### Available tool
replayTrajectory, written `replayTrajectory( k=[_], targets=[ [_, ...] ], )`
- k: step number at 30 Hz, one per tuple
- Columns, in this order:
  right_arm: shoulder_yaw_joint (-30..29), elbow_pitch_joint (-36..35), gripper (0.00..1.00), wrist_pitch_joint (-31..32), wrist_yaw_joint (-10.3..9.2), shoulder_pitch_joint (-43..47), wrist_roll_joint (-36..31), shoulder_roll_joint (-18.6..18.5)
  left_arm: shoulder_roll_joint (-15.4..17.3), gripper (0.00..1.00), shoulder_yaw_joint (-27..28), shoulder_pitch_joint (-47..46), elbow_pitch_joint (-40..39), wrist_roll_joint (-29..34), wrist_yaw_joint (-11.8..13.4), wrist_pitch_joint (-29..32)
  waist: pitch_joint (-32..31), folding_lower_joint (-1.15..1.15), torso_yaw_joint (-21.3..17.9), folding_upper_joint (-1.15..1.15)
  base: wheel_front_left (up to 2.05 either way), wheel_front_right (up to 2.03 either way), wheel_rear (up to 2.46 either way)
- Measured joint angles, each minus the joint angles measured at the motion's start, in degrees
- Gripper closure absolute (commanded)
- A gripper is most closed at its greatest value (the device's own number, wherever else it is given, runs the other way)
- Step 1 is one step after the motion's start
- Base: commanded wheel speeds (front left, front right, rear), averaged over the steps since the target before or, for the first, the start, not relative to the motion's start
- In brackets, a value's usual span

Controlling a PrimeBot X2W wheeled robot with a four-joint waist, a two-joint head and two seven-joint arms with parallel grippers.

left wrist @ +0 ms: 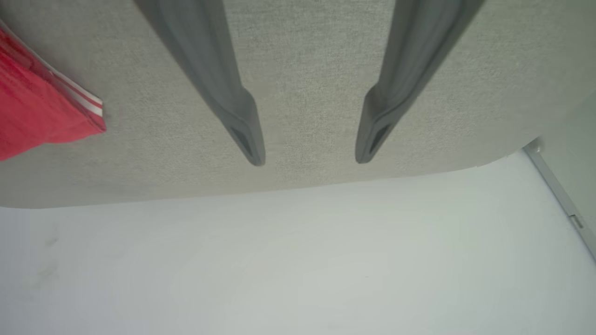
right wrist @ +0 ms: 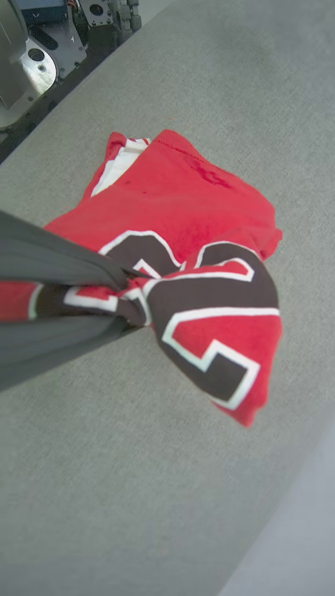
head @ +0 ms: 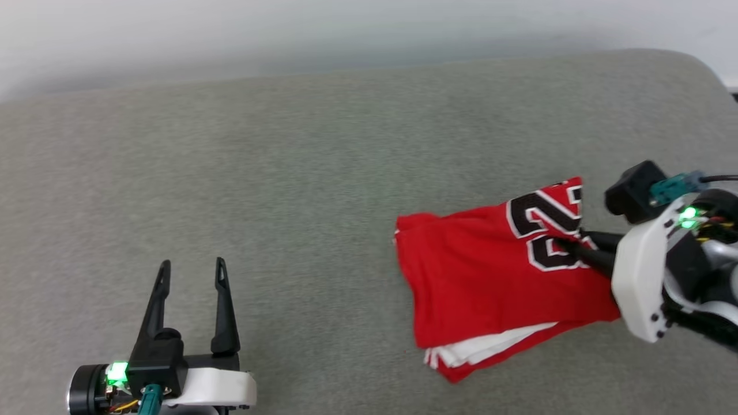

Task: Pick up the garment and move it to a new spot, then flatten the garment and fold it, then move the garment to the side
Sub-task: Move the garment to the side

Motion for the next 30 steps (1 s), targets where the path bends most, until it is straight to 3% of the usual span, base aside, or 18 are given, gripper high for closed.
replayTrajectory(
  k=[6,18,24,30],
  targets=[
    [-3.90,1.03,1.00,-0.08,0.00,-0.42,-1.35,-3.19,0.30,0.00,1.55,-0.63,-1.49,0.11,0.01,0.00,2.14,0.00,-5.23,0.00,0.00,0.00,0.00],
    [-14.81,18.79,1.00,-1.03,0.02,-3.54,-9.16,-7.84,3.02,0.00,2.57,-6.41,-3.85,1.48,-0.73,0.00,12.95,0.01,-8.61,0.00,0.00,0.00,0.00],
    [-21.73,29.02,1.00,-2.59,0.01,-6.12,-13.95,-7.38,3.93,0.00,1.93,-9.04,-5.10,1.79,-0.97,0.00,17.67,0.01,-7.88,0.00,0.00,0.00,0.00],
    [-27.26,37.06,1.00,-4.86,0.01,-8.69,-18.73,-3.54,4.32,0.00,1.42,-10.41,-5.56,2.05,-0.70,0.00,21.22,0.01,-6.73,0.00,0.00,0.00,0.00]
  ],
)
